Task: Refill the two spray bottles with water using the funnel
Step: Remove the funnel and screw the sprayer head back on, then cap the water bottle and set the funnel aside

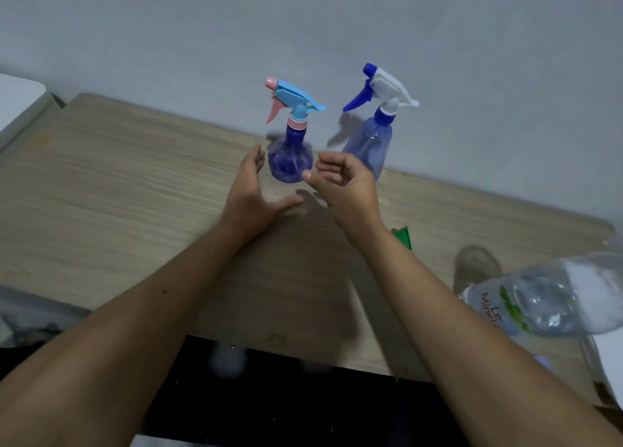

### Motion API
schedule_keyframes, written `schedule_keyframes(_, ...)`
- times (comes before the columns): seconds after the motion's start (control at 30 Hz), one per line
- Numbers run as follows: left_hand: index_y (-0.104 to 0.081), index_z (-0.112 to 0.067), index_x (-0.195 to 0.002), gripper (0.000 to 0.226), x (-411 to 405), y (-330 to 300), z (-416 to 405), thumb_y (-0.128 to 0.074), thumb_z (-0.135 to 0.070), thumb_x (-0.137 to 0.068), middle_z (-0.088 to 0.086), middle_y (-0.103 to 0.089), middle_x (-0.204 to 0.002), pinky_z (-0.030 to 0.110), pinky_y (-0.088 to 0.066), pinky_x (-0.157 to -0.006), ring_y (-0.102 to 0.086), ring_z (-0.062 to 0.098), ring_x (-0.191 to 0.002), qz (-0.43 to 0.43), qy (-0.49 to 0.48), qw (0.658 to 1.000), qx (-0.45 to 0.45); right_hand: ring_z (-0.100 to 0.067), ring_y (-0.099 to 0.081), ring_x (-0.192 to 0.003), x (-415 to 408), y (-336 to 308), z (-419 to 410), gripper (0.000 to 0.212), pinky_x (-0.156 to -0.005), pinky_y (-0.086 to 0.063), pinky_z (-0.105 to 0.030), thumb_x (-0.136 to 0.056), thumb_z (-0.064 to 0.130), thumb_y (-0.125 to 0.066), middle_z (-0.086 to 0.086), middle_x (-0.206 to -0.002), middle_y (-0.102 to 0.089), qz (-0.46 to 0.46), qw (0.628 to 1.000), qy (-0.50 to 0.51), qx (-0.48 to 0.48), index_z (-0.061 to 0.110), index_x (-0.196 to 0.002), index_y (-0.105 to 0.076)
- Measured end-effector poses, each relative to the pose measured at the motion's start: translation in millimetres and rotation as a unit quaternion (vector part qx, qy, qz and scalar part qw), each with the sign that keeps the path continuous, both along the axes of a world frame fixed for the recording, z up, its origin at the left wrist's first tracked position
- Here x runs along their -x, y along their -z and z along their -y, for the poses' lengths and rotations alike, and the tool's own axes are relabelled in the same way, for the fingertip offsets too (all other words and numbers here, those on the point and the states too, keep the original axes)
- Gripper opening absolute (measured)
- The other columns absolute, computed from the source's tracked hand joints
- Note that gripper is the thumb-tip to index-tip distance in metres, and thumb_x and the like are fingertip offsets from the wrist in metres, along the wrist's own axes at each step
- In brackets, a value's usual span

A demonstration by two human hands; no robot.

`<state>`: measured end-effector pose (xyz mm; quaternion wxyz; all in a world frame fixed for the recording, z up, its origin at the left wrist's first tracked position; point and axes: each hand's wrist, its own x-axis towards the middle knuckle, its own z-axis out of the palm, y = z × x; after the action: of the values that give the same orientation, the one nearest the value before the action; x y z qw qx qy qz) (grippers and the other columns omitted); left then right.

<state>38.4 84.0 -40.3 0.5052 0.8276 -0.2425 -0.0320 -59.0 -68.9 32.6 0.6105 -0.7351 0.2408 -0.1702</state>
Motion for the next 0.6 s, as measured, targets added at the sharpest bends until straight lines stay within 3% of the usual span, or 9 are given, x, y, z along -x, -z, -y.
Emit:
schedule_keyframes(0.17,-0.031,-0.005,-0.160,0.116,51.1,-4.5,-11.8,-0.098,-0.035,-0.069,0.016,-0.043,-0.160,0.039,-0.040,-0.122,-0.044,0.023,-0.148,-0.036,-0.008,0.999,0.011,-0.021,-0.073,-0.102,51.0,2.5,-6.6,0.042,-0.095,-0.062,-0.037,-0.083,0.017,-0.089,-0.005,-0.111,-0.075,-0.002,1.000,0.013,-0.013,0.012,-0.120,-0.070)
schedule_keyframes(0.3,-0.034,-0.012,-0.159,0.106,99.1,-7.3,-14.4,-0.096,-0.031,-0.074,0.009,-0.046,-0.159,0.033,-0.039,-0.122,-0.045,0.015,-0.146,-0.082,-0.010,0.996,0.023,-0.014,-0.072,-0.095,105.6,2.2,-11.7,0.039,-0.088,-0.061,-0.025,-0.084,0.015,-0.088,-0.005,-0.108,-0.076,-0.001,1.000,0.024,0.005,0.011,-0.119,-0.072)
schedule_keyframes(0.53,-0.042,-0.014,-0.154,0.085,181.2,-12.2,1.2,-0.088,-0.029,-0.084,0.007,-0.053,-0.151,0.043,-0.043,-0.120,-0.052,0.011,-0.139,-0.095,0.024,0.995,0.030,-0.003,-0.070,-0.084,229.5,17.1,-5.9,0.022,-0.080,-0.055,-0.016,-0.088,0.008,-0.084,-0.002,-0.094,-0.075,0.013,0.997,0.071,-0.012,0.012,-0.108,-0.074)
schedule_keyframes(0.6,-0.044,-0.012,-0.153,0.080,198.2,-23.9,18.4,-0.086,-0.028,-0.087,0.008,-0.054,-0.150,0.036,-0.045,-0.118,-0.054,0.010,-0.137,-0.096,0.040,0.993,0.047,-0.002,-0.069,-0.080,265.8,23.4,2.7,0.020,-0.079,-0.054,-0.016,-0.088,0.006,-0.083,0.000,-0.089,-0.074,0.002,0.994,0.104,-0.034,0.012,-0.105,-0.075)
